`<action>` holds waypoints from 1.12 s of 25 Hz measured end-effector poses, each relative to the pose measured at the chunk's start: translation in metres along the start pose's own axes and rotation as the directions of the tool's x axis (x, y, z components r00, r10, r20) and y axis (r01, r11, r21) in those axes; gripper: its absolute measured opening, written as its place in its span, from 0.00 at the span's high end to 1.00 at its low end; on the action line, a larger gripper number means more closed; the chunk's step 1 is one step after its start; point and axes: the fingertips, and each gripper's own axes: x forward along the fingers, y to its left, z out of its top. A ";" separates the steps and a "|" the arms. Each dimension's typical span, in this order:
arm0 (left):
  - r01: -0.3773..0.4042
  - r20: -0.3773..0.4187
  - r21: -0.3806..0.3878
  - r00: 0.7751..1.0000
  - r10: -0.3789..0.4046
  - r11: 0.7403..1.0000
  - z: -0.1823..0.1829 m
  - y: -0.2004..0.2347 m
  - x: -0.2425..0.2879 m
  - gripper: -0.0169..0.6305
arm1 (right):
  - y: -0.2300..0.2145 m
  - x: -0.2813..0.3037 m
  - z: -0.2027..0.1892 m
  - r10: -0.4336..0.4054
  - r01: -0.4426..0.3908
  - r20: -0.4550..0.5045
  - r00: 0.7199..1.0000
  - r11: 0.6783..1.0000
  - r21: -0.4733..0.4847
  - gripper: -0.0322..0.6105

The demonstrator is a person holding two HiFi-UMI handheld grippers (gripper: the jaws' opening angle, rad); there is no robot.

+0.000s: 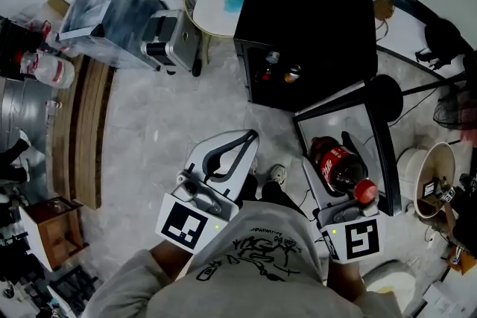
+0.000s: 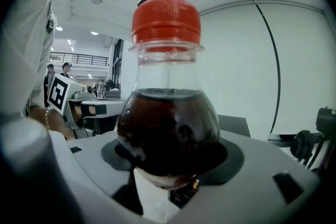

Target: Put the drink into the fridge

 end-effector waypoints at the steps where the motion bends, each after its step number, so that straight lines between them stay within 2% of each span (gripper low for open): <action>1: 0.003 -0.001 0.000 1.000 -0.003 1.000 -0.002 0.000 0.001 0.94 | 0.000 0.001 -0.002 -0.001 0.001 -0.002 1.000 1.000 0.004 0.47; 22: 0.037 -0.048 -0.033 0.998 -0.038 0.999 -0.057 -0.003 0.015 0.94 | 0.002 0.017 -0.062 0.011 -0.010 -0.093 0.996 1.000 0.018 0.47; 28: 0.054 -0.061 -0.030 0.997 -0.056 0.998 -0.072 -0.006 0.023 0.94 | 0.000 0.024 -0.074 0.004 0.001 -0.096 0.995 0.999 0.051 0.47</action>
